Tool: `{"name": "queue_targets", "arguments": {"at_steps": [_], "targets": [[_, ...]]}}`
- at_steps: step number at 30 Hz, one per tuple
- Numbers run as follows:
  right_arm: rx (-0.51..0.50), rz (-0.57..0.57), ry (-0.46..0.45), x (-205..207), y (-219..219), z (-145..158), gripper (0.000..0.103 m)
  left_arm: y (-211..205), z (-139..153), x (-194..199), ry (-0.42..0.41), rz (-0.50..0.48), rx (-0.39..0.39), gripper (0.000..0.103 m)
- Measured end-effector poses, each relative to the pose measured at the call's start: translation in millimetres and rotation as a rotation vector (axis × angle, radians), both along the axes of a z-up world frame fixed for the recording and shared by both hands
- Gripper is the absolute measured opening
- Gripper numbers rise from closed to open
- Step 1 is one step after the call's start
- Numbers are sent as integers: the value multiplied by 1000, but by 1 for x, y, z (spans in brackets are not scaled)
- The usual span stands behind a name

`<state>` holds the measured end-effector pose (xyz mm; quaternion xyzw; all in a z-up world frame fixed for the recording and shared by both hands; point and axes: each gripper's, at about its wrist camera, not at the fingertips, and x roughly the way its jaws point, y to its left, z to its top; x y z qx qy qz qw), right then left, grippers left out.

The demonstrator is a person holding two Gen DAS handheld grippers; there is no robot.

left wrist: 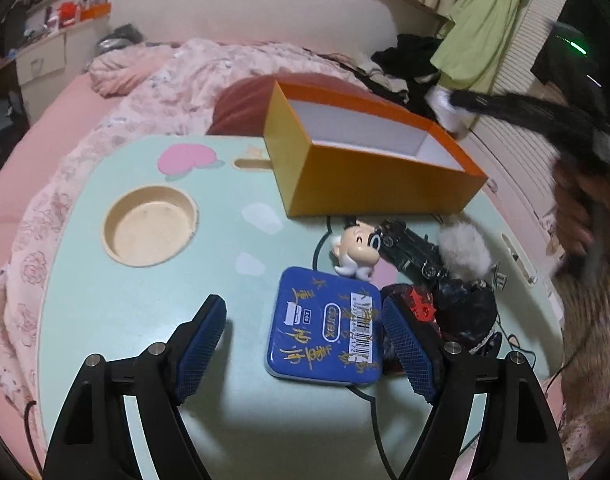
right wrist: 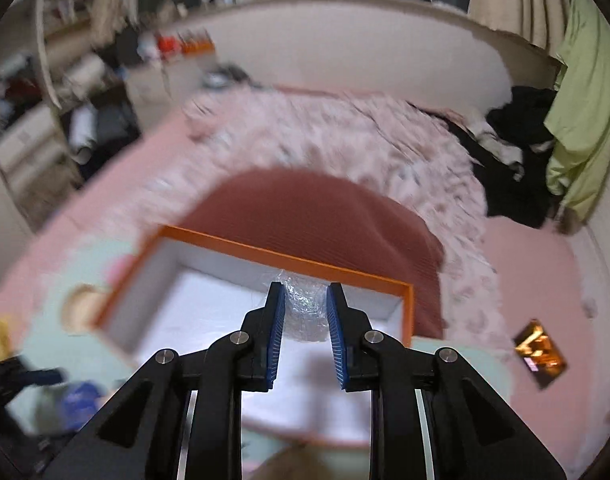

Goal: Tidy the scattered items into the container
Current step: 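Grasp the clear bubble-wrap bag with right tool, place it on table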

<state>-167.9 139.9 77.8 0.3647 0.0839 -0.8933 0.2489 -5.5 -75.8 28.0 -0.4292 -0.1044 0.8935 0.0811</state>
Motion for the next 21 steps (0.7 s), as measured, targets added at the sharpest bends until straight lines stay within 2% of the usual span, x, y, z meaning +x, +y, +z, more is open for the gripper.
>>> {"name": "queue_targets", "arguments": {"at_steps": [3, 6, 10, 16, 18, 21], "targets": [[-87, 63, -35, 39, 9, 6, 23, -1, 1, 6, 8, 18, 12, 81], [-120, 85, -74, 68, 18, -4, 23, 5, 2, 14, 11, 8, 20, 81], [-127, 49, -107, 97, 34, -26, 23, 18, 2, 27, 8, -34, -5, 81], [-214, -13, -160, 119, 65, -49, 23, 40, 5, 47, 25, -65, -80, 85], [-211, -6, -154, 126, 63, -52, 23, 48, 1, 51, 14, -73, -102, 85], [-149, -15, -107, 133, 52, -60, 24, 60, -7, 52, -7, -73, -144, 85]]}}
